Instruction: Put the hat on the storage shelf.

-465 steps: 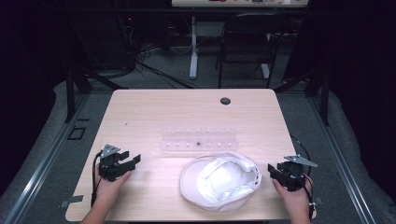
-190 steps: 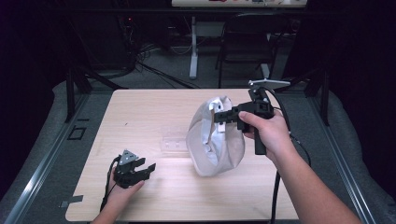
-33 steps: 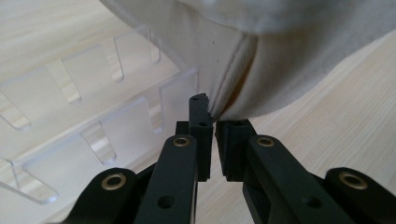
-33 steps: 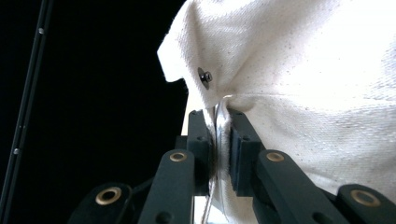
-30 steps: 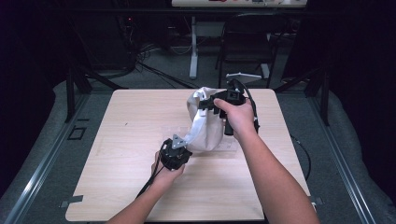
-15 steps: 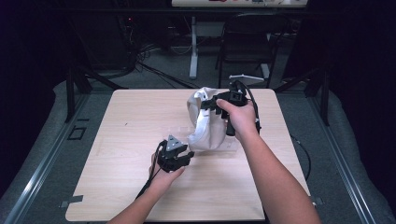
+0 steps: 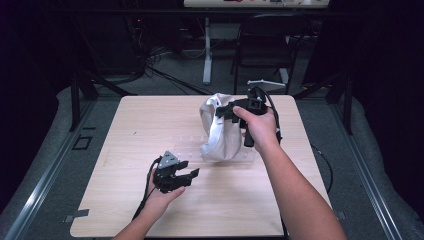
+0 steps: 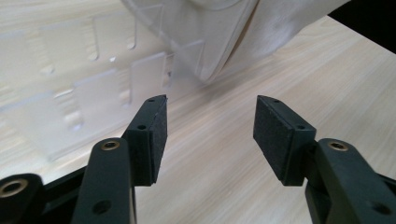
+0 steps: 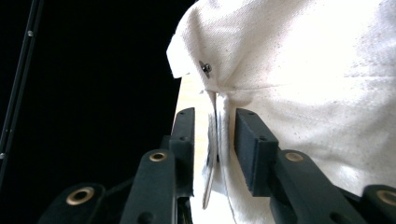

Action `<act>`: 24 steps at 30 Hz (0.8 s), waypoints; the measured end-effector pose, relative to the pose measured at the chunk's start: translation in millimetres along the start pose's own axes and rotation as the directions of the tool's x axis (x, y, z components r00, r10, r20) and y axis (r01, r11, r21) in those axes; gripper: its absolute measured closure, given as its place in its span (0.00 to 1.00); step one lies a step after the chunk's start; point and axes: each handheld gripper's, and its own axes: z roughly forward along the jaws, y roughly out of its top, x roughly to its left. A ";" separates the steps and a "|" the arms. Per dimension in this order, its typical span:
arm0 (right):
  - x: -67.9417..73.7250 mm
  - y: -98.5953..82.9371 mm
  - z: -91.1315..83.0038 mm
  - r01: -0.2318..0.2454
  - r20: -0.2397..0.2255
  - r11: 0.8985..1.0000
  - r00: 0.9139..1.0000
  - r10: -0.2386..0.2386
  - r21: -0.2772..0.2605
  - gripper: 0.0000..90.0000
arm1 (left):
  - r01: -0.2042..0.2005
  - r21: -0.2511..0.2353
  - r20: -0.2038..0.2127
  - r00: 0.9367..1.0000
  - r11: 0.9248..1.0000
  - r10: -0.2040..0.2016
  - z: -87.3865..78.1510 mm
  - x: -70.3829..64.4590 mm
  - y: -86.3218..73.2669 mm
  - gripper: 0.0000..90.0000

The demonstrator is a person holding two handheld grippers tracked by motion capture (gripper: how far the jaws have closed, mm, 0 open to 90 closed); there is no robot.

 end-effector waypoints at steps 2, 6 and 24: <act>0.1 -1.1 -3.4 -0.002 0.001 1.000 1.000 0.002 -0.003 0.73 | 0.004 -0.003 0.001 1.000 1.000 -0.004 -6.7 8.4 -6.1 0.49; 0.1 -3.2 -7.2 0.009 0.002 1.000 1.000 -0.009 -0.017 0.69 | 0.042 0.006 -0.015 0.999 0.999 -0.042 -9.7 17.4 -6.7 0.51; -18.7 -28.0 -47.8 0.128 0.024 0.987 0.992 -0.126 -0.099 0.62 | 0.053 -0.010 -0.072 0.996 0.999 -0.054 -16.1 31.5 -7.1 0.61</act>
